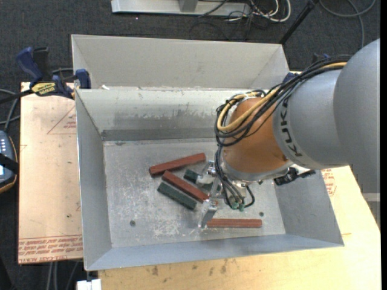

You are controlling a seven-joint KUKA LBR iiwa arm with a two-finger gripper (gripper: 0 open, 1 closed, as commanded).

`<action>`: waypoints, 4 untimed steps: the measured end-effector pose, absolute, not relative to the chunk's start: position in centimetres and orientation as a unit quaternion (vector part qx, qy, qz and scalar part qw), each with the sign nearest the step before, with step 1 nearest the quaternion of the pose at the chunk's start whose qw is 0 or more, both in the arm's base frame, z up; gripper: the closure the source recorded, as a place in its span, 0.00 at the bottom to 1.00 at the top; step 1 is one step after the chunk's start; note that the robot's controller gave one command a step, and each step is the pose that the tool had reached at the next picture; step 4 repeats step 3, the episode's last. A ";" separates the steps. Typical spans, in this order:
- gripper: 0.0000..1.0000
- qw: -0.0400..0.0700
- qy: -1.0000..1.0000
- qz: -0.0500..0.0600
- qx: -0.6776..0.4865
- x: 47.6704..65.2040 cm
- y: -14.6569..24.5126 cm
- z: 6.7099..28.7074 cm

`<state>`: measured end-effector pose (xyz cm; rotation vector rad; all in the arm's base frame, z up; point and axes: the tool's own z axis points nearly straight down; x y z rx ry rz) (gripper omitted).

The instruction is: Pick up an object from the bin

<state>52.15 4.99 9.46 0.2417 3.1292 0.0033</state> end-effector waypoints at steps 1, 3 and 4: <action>1.00 0.011 0.988 0.000 -0.152 51.7 6.1 7.8; 1.00 0.001 0.988 0.000 -0.154 51.2 6.4 20.7; 1.00 0.001 0.988 0.000 -0.154 51.2 6.4 20.7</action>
Offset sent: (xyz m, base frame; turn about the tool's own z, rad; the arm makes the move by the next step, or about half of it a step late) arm 0.0000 0.0000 0.0000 0.0000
